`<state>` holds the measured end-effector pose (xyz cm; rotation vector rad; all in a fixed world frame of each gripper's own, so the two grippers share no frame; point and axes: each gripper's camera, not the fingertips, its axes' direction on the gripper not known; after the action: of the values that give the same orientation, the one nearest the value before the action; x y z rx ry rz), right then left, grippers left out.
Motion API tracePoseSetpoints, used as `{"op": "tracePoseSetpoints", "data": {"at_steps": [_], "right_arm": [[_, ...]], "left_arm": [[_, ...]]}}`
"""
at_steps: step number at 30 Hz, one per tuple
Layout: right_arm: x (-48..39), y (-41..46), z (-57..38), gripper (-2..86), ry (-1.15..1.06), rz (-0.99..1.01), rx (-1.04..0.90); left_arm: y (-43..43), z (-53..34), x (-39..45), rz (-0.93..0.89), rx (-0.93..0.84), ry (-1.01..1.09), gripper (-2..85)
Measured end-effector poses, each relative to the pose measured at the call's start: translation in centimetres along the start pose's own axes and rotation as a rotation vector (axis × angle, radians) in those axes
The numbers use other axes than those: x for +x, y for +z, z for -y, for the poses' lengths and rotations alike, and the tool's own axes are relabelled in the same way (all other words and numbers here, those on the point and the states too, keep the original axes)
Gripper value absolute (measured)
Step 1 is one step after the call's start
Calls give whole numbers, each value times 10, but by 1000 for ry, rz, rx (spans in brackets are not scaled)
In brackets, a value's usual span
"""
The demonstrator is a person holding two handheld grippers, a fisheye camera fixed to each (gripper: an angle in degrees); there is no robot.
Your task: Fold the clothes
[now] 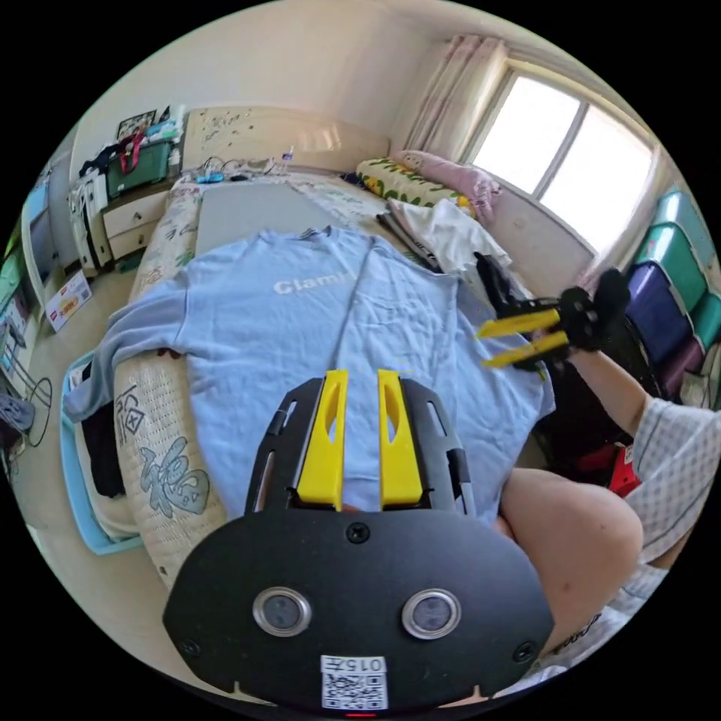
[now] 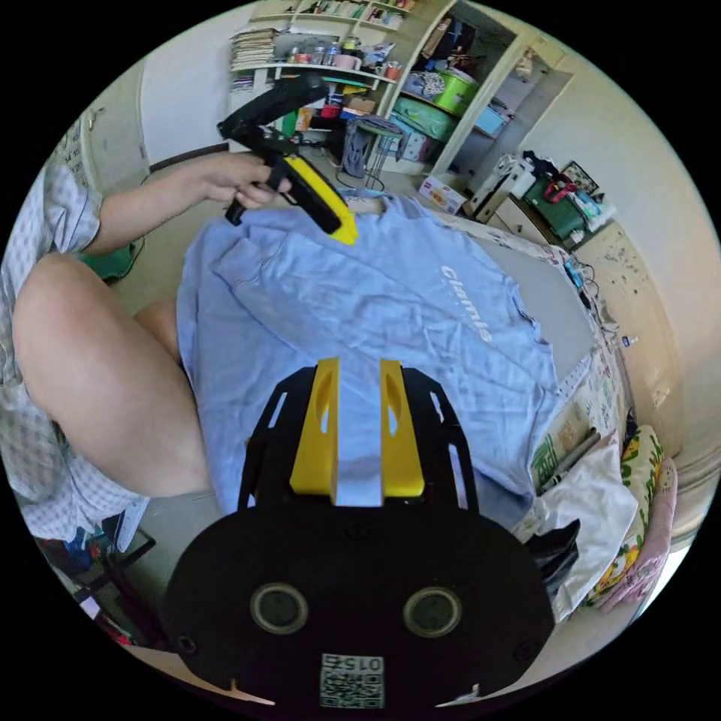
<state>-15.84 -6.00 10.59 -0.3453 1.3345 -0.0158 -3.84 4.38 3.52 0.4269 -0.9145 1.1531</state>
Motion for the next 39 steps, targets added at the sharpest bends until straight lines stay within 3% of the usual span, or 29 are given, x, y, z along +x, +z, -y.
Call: {"op": "tracePoseSetpoints", "data": {"at_steps": [5,18,25,28,32,35,39], "right_arm": [[-10,13,33,84,-112,136,-66],[-64,-11,88,47,-312,26,36],[-45,-26,66,-5,-261,138,4],[-42,-19,49,-2,-220,153,10],[-15,-28,11,22,-36,244,57],[23,-53,-44,47,219,251,149],[71,-72,-148,49,654,30,214]], "left_arm": [[21,7,-8,-44,-115,6,54],[-5,-6,4,13,-181,60,27],[-17,5,19,79,-138,64,4],[-7,11,33,152,-197,113,4],[-4,16,34,140,-224,135,14],[-13,27,34,163,-251,146,37],[-20,66,37,144,-188,162,56]]}}
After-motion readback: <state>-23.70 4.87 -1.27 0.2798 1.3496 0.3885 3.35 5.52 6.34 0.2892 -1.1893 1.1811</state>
